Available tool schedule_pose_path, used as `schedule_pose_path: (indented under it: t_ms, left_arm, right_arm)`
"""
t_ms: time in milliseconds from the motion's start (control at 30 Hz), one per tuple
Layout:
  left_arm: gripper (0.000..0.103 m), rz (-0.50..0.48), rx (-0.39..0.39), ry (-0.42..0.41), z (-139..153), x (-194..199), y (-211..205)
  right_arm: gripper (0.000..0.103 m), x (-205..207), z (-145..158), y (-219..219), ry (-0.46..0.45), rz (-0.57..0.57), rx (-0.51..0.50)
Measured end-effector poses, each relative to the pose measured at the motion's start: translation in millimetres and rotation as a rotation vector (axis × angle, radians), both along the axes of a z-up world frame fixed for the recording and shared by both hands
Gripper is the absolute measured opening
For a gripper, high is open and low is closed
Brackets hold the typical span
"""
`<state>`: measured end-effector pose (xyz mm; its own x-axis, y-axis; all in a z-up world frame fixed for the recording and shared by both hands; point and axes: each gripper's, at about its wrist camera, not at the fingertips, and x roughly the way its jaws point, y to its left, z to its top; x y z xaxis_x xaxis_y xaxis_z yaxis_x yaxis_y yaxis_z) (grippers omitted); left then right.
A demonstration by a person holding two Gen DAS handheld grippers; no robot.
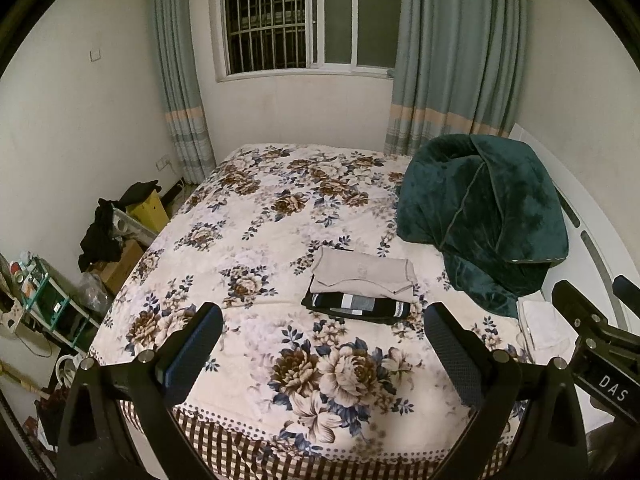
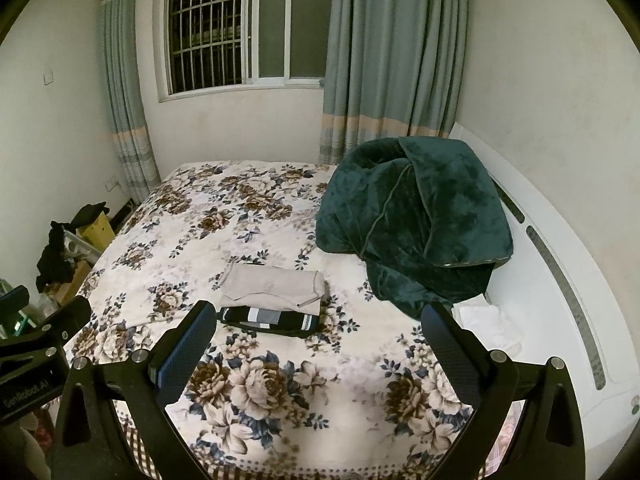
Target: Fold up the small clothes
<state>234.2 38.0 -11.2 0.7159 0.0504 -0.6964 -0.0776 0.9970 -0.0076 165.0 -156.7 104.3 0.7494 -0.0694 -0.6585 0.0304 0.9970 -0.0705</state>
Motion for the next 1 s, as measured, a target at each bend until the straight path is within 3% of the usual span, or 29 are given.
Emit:
schedule_pose_path:
  t_ms: [1000]
  left_arm:
    - [0.103,0.007,0.004,-0.017,5.2,-4.1,2.7]
  right_arm:
    - [0.103,0.0,4.2,6.6,-0.007,0.001,0.001]
